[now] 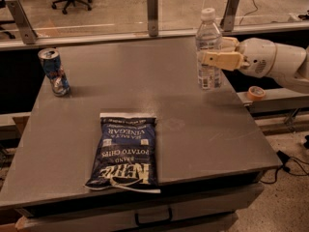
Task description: Place blue plastic bottle upright
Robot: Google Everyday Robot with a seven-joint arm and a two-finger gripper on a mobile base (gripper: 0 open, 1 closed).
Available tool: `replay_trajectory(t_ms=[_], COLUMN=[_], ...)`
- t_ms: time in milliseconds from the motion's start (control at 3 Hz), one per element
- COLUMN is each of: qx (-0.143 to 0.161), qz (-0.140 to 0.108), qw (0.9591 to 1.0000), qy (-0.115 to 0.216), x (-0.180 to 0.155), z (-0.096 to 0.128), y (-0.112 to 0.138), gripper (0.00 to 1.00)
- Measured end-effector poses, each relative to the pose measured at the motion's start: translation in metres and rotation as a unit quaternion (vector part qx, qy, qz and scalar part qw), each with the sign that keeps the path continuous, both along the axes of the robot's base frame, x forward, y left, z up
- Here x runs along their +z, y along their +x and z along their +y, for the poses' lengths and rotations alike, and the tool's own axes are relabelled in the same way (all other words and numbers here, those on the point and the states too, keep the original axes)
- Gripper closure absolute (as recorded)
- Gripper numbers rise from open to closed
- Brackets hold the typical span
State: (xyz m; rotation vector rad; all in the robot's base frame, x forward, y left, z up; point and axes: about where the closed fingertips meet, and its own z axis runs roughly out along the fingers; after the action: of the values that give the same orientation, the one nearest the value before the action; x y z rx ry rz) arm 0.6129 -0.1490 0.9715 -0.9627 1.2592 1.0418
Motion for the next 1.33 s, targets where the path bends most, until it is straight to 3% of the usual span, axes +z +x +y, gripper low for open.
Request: replay_trajectory(t_ms=[667,1000,1333], qx=[-0.005,-0.007,-0.013], qz=[-0.041,-0.048,-0.034], qw=[0.9983,0.9974,0.9967], qy=[0.042,0.053,0.072], x=[-0.019,-0.027,-0.039], z=[-0.016,-0.018,-0.021], y=[-0.003,-0.002,0.002], gripper=[1.00,1.00,0.82])
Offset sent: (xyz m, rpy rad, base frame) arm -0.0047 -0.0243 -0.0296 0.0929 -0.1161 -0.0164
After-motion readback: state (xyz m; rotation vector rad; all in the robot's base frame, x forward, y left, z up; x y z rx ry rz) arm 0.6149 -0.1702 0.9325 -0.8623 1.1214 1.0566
